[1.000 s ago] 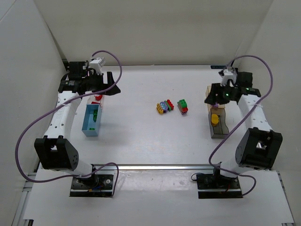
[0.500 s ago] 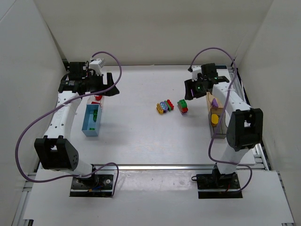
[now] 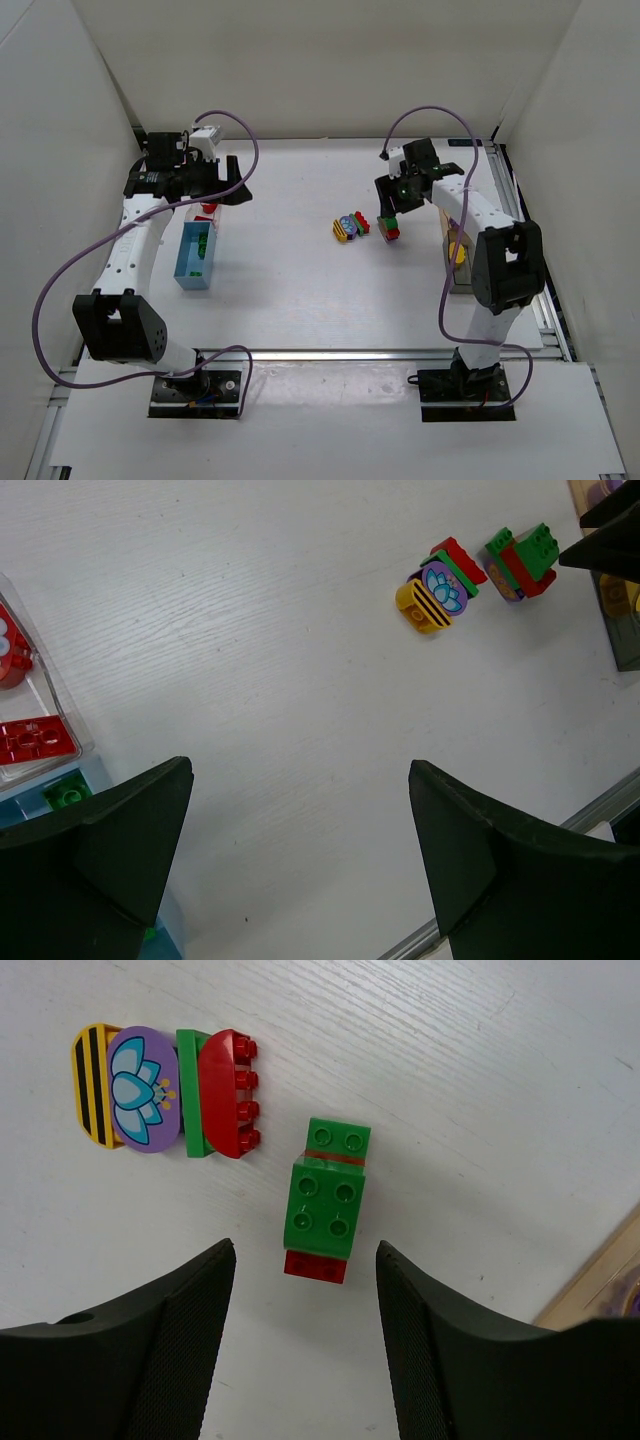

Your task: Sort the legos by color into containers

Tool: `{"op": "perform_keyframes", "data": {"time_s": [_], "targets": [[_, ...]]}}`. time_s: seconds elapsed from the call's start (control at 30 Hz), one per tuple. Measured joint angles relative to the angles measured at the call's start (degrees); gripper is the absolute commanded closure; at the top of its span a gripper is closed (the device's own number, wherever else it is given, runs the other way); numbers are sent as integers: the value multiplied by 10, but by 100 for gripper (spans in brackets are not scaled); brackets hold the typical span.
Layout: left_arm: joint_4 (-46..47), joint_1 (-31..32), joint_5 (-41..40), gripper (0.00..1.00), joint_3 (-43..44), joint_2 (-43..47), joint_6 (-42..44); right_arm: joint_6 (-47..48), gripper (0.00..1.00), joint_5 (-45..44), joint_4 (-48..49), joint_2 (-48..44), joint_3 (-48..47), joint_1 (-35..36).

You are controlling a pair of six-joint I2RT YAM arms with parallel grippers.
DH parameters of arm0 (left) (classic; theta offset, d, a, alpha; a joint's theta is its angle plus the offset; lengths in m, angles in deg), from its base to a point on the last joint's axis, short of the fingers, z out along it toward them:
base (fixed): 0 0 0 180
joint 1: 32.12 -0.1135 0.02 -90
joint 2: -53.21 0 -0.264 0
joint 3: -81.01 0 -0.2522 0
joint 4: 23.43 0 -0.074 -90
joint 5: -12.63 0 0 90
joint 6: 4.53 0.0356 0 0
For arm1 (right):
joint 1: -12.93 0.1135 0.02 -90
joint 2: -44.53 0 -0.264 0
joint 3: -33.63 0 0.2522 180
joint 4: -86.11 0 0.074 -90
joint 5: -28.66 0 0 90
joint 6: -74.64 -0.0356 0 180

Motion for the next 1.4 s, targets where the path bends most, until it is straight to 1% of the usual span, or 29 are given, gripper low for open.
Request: {"op": "perform_keyframes", "data": {"time_s": [0.43, 0.63, 0.7, 0.73, 0.83, 0.9, 0.93, 1.03, 1.07, 1.13, 1.2, 1.3, 1.4], "targets": [[0, 0, 0, 1, -6, 0, 2, 1, 38, -7, 5, 38, -2, 1], [0, 0, 0, 1, -6, 0, 3, 5, 48, -5, 12, 56, -10, 1], [0, 0, -1, 0, -6, 0, 3, 9, 54, -5, 13, 61, -13, 0], [0, 0, -1, 0, -6, 0, 4, 10, 62, -3, 13, 63, -15, 0], [0, 0, -2, 1, -7, 0, 4, 12, 77, 3, 14, 67, -20, -3], [0, 0, -3, 1, -7, 0, 4, 15, 83, 8, 14, 69, -24, -4], [1, 0, -3, 0, -8, 0, 5, 16, 88, 10, 14, 70, -25, -5], [4, 0, -2, 1, -10, 0, 5, 16, 94, 20, 13, 70, -25, -9], [6, 0, 2, 1, -12, 0, 5, 16, 97, 29, 13, 70, -25, -12], [12, 0, 19, 1, -20, 0, 6, 12, 99, 55, 12, 70, -25, -19], [14, 0, 56, 0, -31, -1, 10, 2, 100, 101, 9, 69, -25, -33], [5, 0, 151, 1, -36, -12, 21, -37, 100, 216, 9, 59, -25, -69], [18, 0, 267, 1, -48, -34, 13, -114, 100, 335, 42, 40, -25, -102]]}}
